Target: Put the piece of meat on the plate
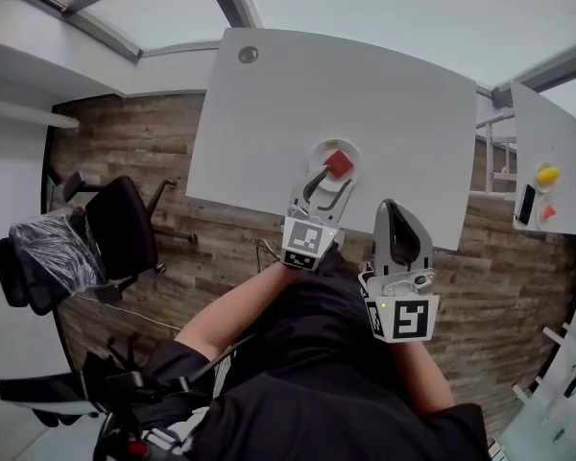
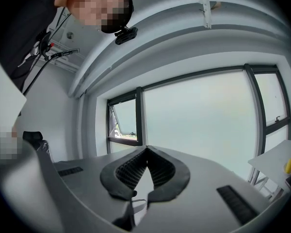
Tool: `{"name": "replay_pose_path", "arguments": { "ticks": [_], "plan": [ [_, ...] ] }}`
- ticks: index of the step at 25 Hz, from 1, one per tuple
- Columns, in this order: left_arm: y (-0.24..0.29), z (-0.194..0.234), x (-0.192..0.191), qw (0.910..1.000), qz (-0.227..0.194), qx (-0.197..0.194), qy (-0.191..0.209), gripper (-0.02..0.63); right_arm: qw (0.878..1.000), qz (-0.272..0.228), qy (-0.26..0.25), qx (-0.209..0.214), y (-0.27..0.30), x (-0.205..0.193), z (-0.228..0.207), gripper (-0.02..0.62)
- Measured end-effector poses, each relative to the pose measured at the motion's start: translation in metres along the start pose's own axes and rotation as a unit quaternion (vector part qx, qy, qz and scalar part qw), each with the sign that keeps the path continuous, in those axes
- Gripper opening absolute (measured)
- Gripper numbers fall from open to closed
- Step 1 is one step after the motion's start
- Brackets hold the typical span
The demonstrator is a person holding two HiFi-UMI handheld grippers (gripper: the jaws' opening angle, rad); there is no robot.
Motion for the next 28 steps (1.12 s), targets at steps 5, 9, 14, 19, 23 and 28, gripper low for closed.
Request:
{"name": "replay_pose_path", "arguments": {
  "ticks": [5, 9, 14, 19, 23, 28],
  "plan": [
    [-0.02, 0.001, 0.026, 0.9996, -0.024, 0.006, -0.015, 0.201, 1.0, -0.003, -0.002, -0.001, -0.005, -0.003, 0.003, 0.003],
    [-0.041, -0.002, 0.053, 0.9987, -0.05, 0.005, 0.006, 0.201, 1.0, -0.008, 0.001, -0.005, -0.011, -0.003, 0.005, 0.003],
    [-0.059, -0.004, 0.073, 0.9974, -0.072, 0.0, 0.01, 0.201, 1.0, -0.017, 0.0, -0.008, -0.016, 0.0, 0.01, 0.003],
    [-0.074, -0.011, 0.087, 0.9945, -0.105, -0.005, -0.001, 0.201, 1.0, -0.018, -0.002, -0.009, -0.019, -0.002, 0.014, 0.003],
    [-0.083, -0.016, 0.094, 0.9907, -0.135, -0.005, -0.014, 0.2, 1.0, -0.019, -0.017, -0.014, -0.02, 0.0, 0.016, 0.003],
    [-0.095, -0.014, 0.104, 0.9875, -0.157, 0.003, -0.012, 0.151, 1.0, -0.015, -0.021, -0.015, -0.02, -0.004, 0.017, 0.003]
  ]
}}
Point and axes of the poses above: the fingertips, and each gripper's own axes: y forward along the fingers, z to its left, x out of its top, the point moved 3 cm from there along -y, backward along the fingers, and after that the axes turned 15 degrees about y, right-handed, at the moved point
